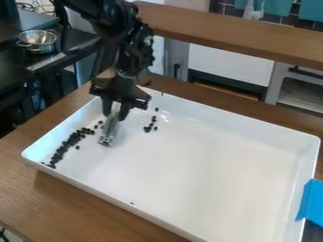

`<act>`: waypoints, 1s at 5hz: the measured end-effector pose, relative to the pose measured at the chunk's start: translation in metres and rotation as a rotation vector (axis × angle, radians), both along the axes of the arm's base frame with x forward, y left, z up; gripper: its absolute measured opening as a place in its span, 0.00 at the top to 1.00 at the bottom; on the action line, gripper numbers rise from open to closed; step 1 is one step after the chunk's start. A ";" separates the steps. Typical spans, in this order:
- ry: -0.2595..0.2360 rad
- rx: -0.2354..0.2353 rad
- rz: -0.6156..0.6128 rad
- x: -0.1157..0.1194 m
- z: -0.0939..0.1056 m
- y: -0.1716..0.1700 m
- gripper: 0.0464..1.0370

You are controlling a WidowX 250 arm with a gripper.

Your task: Sweep into pile

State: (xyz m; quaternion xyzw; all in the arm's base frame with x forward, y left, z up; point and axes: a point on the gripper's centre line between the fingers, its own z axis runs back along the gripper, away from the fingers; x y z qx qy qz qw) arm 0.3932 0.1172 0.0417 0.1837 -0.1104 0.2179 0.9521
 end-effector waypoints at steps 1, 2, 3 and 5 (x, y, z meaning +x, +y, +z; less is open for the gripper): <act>-0.055 0.008 0.010 0.002 0.025 -0.002 0.70; -0.102 -0.079 -0.007 0.008 0.035 -0.028 0.70; -0.156 -0.161 -0.075 0.016 0.040 -0.074 0.70; -0.171 -0.178 -0.097 0.022 0.024 -0.100 0.70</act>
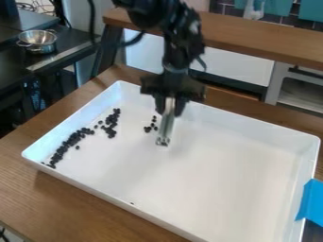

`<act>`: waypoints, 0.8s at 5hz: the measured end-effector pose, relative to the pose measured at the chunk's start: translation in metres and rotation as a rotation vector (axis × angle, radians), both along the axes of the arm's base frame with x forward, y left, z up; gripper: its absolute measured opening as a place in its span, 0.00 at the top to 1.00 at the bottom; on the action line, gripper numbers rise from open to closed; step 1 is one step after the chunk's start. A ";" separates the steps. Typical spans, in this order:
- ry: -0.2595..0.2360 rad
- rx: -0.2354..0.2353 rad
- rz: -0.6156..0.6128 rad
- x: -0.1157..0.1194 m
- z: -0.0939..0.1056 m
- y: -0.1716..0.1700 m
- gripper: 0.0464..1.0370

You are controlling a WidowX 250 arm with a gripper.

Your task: Sweep into pile

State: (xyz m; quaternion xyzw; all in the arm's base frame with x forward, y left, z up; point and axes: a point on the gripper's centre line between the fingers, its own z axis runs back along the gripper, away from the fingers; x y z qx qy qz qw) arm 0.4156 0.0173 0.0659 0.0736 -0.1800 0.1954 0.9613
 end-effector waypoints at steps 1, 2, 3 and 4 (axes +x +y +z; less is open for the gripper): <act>0.022 0.021 0.011 0.009 -0.016 0.005 0.70; 0.052 0.023 0.051 0.013 -0.028 0.021 0.70; 0.057 0.011 0.057 0.012 -0.027 0.026 0.70; 0.076 -0.015 0.070 0.009 -0.028 0.041 0.70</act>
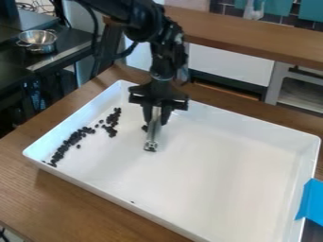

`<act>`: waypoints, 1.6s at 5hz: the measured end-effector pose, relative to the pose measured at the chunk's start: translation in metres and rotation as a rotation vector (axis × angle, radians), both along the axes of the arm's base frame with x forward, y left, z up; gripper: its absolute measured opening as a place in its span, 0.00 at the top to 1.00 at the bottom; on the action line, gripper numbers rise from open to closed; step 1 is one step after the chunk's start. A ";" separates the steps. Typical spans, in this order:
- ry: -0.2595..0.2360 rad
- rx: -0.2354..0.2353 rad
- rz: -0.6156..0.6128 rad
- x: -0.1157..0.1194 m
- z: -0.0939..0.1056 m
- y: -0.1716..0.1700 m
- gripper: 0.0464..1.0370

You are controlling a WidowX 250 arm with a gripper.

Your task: Sweep into pile

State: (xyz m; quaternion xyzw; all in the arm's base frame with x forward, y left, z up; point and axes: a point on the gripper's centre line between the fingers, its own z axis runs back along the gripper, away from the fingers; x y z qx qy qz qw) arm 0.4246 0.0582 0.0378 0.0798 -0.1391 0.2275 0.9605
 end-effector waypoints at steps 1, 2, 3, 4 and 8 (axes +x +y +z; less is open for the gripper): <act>0.016 -0.026 -0.010 -0.004 -0.002 0.015 0.70; 0.046 -0.049 0.000 -0.014 -0.002 0.042 0.70; 0.016 -0.003 0.011 -0.030 0.007 0.077 0.70; 0.001 0.031 -0.034 -0.040 0.014 0.078 0.70; -0.088 -0.278 -0.182 -0.056 0.052 -0.053 0.70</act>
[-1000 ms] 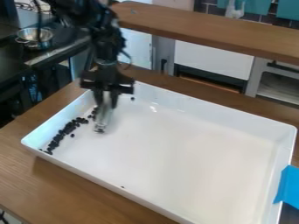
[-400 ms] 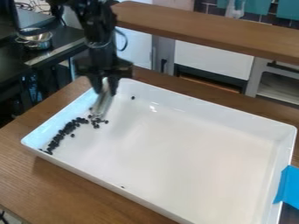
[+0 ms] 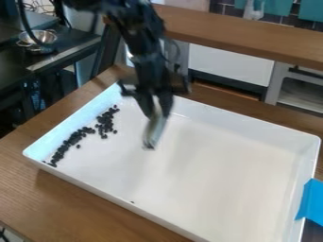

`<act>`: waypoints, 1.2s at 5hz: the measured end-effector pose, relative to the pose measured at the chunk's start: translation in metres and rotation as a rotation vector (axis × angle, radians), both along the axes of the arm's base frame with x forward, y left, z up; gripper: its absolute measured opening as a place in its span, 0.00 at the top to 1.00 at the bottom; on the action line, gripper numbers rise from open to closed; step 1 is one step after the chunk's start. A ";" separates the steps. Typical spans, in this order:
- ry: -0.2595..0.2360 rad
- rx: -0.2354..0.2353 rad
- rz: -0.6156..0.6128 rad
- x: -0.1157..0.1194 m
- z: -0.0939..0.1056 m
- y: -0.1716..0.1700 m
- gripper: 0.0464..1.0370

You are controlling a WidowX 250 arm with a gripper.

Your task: Sweep into pile

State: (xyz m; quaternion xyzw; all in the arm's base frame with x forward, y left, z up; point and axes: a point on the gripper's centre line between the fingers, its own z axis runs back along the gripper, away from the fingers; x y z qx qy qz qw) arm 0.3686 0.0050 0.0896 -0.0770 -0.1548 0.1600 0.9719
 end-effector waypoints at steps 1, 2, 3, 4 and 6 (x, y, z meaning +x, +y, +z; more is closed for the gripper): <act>0.005 -0.010 0.008 -0.014 -0.022 -0.052 0.70; -0.019 0.002 0.028 -0.015 -0.028 -0.054 0.70; -0.010 0.031 0.005 -0.024 -0.039 -0.052 0.70; -0.005 0.066 -0.037 -0.033 -0.050 -0.048 0.70; 0.007 0.083 -0.053 -0.043 -0.056 -0.028 0.70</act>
